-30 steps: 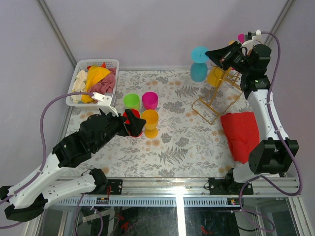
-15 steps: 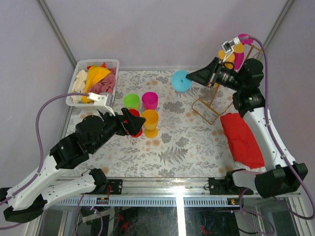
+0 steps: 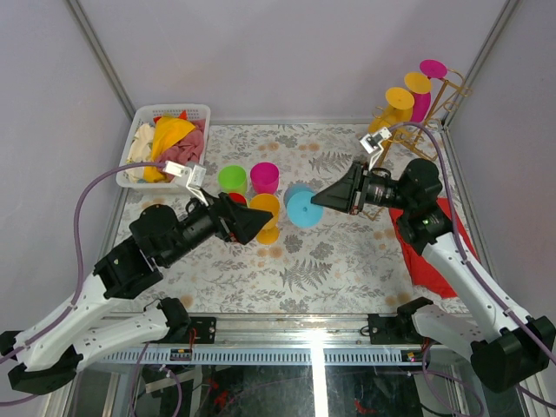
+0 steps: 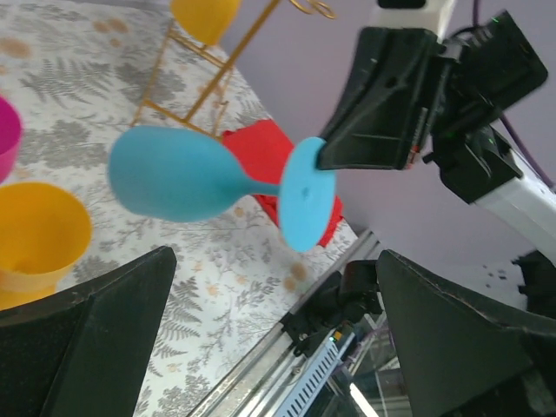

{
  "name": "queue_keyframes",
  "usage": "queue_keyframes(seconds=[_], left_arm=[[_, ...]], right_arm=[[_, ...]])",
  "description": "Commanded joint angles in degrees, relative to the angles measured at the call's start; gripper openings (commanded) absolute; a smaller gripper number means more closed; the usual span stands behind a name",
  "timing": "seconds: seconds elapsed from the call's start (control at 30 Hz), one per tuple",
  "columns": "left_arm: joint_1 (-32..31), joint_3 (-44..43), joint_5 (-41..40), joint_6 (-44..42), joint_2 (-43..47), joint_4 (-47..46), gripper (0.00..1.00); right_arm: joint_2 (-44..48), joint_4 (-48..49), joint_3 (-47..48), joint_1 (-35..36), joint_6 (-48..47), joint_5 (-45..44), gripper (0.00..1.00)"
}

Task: Take the wine glass off the wine glass rack
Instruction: Place the wine glass at the center of the board.

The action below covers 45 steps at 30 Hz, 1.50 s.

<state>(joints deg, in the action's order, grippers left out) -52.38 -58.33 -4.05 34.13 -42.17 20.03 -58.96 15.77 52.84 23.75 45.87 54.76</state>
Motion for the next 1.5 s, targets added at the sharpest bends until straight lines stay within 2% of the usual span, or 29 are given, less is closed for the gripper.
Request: queue_keyframes(seconds=[0.0, 0.17, 0.33, 0.47, 0.63, 0.93, 1.0, 1.13, 1.17, 1.33, 1.47], left_arm=[[0.3, 1.1, 9.3, 1.7, -1.8, -9.2, 0.99], [0.2, 1.4, 13.2, 1.8, -3.8, -9.4, 0.92], [0.2, 1.2, 15.8, 1.8, -5.9, -10.8, 0.74], [0.3, 2.3, 15.8, 2.8, -6.4, -13.5, 0.64], [0.3, 4.2, 15.6, 4.4, -6.5, -17.6, 0.45], [0.3, 4.5, 17.9, 3.6, -6.9, -17.6, 0.01], [0.2, 4.8, 18.2, 3.2, -6.6, -18.3, 0.0], [0.2, 5.3, 18.3, 2.8, -5.9, -19.9, 0.0], [0.3, 5.4, 18.2, 2.7, -5.9, -20.2, 0.0], [0.2, 5.4, 17.8, 2.2, -4.8, -21.2, 0.0], [0.3, 6.2, 16.0, 1.2, -2.8, -21.4, 0.0]], right_arm=[[-1.6, -4.9, 6.0, 2.8, -6.4, 1.0, 0.0], [0.6, 3.3, 2.6, 4.0, -3.3, 1.3, 0.0], [1.8, 1.5, 3.4, 4.1, -4.1, 2.4, 0.0], [1.0, -0.3, 4.4, 4.3, -3.0, 5.4, 0.0], [0.4, -1.4, 5.3, 4.6, -2.7, 7.0, 0.0], [2.6, -1.4, 5.5, 4.9, -2.5, 6.7, 0.0], [3.8, -2.7, 5.7, 4.9, -3.3, 6.7, 0.0], [3.4, -6.2, 5.8, 5.1, -5.0, 7.6, 0.18], [2.9, -7.6, 6.3, 5.1, -5.2, 7.6, 0.27], [3.3, -14.2, 7.4, 5.6, -9.8, 6.7, 0.46], [3.3, -16.6, 7.8, 6.9, -10.9, 5.6, 0.49]])
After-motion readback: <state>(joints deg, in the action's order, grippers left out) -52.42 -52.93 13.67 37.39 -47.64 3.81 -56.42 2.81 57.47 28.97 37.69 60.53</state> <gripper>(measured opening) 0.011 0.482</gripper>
